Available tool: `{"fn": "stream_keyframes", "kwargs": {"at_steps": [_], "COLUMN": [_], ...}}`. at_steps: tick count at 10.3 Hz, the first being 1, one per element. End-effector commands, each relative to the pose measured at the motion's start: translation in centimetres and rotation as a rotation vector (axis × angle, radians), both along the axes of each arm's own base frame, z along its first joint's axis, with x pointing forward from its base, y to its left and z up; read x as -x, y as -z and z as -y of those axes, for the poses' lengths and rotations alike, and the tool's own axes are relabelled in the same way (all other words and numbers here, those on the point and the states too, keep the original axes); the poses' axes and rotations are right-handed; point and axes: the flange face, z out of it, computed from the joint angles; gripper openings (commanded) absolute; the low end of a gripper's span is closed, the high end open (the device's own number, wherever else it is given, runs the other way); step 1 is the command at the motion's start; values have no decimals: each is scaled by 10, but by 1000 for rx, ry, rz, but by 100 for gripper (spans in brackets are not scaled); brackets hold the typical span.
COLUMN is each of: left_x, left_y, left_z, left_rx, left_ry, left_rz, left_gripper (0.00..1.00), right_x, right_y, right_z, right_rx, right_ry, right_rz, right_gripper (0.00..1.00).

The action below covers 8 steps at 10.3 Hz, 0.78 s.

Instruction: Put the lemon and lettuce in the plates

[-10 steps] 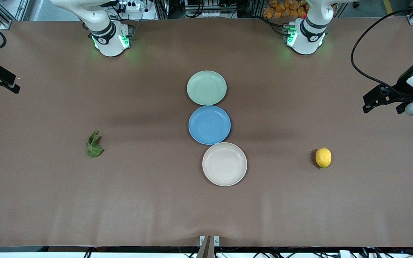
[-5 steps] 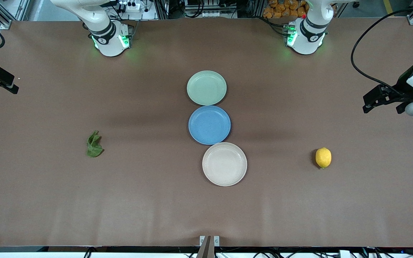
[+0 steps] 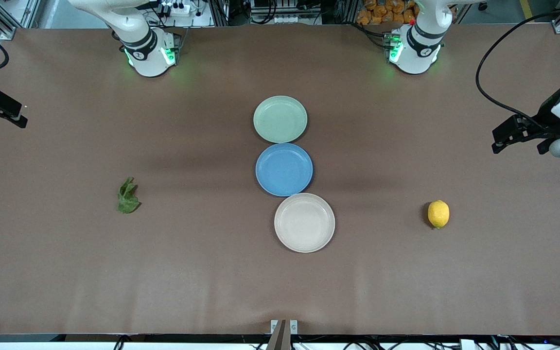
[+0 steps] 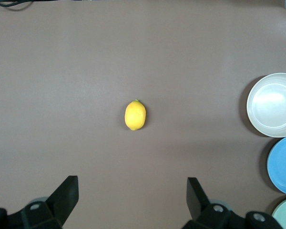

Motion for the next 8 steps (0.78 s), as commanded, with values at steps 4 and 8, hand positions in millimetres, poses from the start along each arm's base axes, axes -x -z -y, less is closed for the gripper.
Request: {"fn": "stream_keyframes", "kwargs": {"at_steps": [4,8], "left_x": [4,2], "left_y": [-6,-3], "left_z": [-3,-4], "left_rx": [10,11], "left_ry": [0,-3], "left_rz": [0,1], "left_gripper": [100,100], "right_x": [-2,-9], "right_y": [21,38], "right_z": [10,11], "right_rx": [-6,-4], "right_ry": [29,31], "right_rz": [-35,-24], "right_gripper": [100,100]}}
